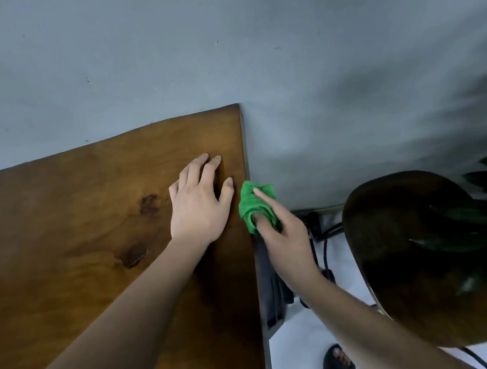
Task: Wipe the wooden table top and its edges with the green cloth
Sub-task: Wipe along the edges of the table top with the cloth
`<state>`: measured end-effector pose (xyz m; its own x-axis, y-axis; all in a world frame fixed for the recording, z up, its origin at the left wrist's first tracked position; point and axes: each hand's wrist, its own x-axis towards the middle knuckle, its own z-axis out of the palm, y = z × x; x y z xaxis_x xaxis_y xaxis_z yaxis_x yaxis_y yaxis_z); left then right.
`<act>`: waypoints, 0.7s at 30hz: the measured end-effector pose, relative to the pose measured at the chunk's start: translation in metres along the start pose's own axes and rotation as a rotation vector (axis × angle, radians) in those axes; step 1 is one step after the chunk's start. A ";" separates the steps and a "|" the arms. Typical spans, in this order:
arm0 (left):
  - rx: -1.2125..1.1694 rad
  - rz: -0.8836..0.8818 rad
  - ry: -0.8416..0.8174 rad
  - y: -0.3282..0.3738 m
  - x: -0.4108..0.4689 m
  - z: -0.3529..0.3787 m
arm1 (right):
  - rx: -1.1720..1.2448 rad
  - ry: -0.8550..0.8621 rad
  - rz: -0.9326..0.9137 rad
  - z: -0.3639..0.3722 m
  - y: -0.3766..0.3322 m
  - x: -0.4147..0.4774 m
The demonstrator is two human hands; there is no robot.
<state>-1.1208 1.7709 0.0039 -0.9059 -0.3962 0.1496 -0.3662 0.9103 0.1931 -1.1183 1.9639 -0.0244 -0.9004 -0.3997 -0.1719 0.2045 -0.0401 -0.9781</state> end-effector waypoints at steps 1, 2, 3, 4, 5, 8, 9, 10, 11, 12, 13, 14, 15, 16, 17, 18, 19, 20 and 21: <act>0.000 0.002 -0.001 0.000 0.000 0.000 | 0.030 -0.010 0.018 -0.003 0.003 -0.023; 0.001 0.003 -0.004 0.000 0.000 0.000 | 0.059 -0.021 0.045 -0.005 0.007 -0.045; 0.002 0.002 -0.007 0.000 0.000 0.000 | 0.082 -0.032 0.073 -0.006 0.012 -0.066; 0.003 0.001 -0.010 -0.001 0.000 0.000 | 0.094 -0.038 0.095 -0.006 0.016 -0.083; 0.004 -0.001 -0.009 -0.001 0.000 0.001 | 0.095 -0.039 0.108 -0.006 0.019 -0.097; 0.003 -0.003 -0.005 -0.001 0.000 0.002 | 0.058 -0.040 0.121 -0.007 0.024 -0.107; 0.001 -0.004 -0.005 -0.001 0.000 0.002 | 0.039 -0.041 0.123 -0.008 0.022 -0.101; 0.001 -0.005 -0.006 -0.001 0.000 0.002 | 0.021 -0.040 0.124 -0.009 0.020 -0.092; 0.002 -0.005 -0.007 -0.001 0.000 0.002 | -0.003 -0.041 0.115 -0.009 0.016 -0.080; 0.002 -0.004 -0.007 -0.001 0.000 0.002 | -0.046 -0.041 0.091 -0.010 0.013 -0.065; 0.001 -0.003 -0.006 -0.001 0.001 0.002 | -0.106 -0.040 0.057 -0.010 0.009 -0.048; -0.001 -0.002 -0.004 -0.001 0.001 0.002 | -0.172 -0.039 0.023 -0.009 0.004 -0.028; -0.002 -0.002 -0.003 -0.001 0.001 0.001 | -0.227 -0.042 0.000 -0.008 -0.001 -0.005; -0.003 -0.001 -0.003 -0.001 0.001 0.002 | -0.268 -0.044 -0.015 -0.005 -0.006 0.019; -0.001 0.000 -0.001 -0.001 0.001 0.002 | -0.300 -0.041 -0.030 -0.002 -0.012 0.045; 0.001 0.001 0.003 -0.001 0.000 0.002 | -0.332 -0.027 -0.046 0.001 -0.018 0.070; 0.003 0.001 0.008 -0.001 0.000 0.002 | -0.363 -0.004 -0.056 0.005 -0.024 0.094; 0.006 0.000 0.010 -0.001 0.000 0.002 | -0.383 0.014 -0.056 0.008 -0.031 0.117; 0.010 -0.003 0.010 -0.001 0.000 0.002 | -0.388 0.024 -0.054 0.011 -0.037 0.139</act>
<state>-1.1212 1.7704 0.0018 -0.9027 -0.3997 0.1591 -0.3708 0.9104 0.1837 -1.2467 1.9001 -0.0104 -0.9157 -0.3845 -0.1170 0.0004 0.2904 -0.9569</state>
